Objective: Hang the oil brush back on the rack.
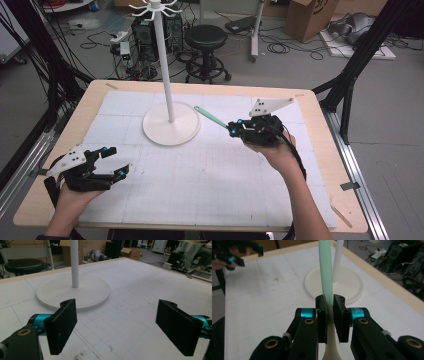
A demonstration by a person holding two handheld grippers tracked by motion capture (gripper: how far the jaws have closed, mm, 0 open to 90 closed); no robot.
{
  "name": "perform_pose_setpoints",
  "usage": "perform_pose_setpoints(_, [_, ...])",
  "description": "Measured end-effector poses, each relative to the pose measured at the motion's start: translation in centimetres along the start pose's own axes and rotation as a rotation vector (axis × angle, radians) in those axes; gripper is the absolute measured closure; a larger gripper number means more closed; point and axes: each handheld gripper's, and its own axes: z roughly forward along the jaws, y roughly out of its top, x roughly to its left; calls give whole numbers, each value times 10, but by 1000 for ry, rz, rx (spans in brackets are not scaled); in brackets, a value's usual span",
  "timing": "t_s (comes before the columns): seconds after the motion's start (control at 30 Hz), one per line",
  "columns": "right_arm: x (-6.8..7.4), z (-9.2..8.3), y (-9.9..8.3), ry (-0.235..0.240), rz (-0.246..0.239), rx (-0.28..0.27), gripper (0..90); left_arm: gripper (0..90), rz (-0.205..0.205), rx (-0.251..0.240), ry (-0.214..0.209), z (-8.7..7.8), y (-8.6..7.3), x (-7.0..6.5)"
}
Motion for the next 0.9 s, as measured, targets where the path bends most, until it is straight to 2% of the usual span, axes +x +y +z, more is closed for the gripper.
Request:
perform_pose_setpoints(0.17, [-7, -7, 31, -17, 4, -76, 830, 180, -5, -3, -3, -1, 0, 1])
perform_pose_setpoints(0.33, [-13, -13, 62, -30, 4, -124, 830, 183, -5, 3, -7, -1, -1, 3])
perform_pose_setpoints(0.4, [-14, -14, 66, -29, 9, -131, 830, 183, -9, 4, -11, 0, -1, 3])
perform_pose_setpoints(0.53, [-18, -19, 86, -26, 13, -177, 830, 183, -9, 9, -14, 2, -1, 4])
perform_pose_setpoints(0.73, [-19, -24, 122, -24, -9, -208, 830, 183, -11, 12, -14, 2, -1, 4])
perform_pose_setpoints(0.77, [-19, -24, 122, -24, -9, -208, 830, 183, -11, 12, -13, 1, -1, 4])
perform_pose_setpoints(0.8, [-20, -24, 133, -29, -15, -219, 830, 183, -6, 11, -12, 1, -1, 5])
perform_pose_setpoints(0.9, [-21, -24, 140, -29, -14, -226, 830, 183, -10, 13, -9, 0, -2, 5])
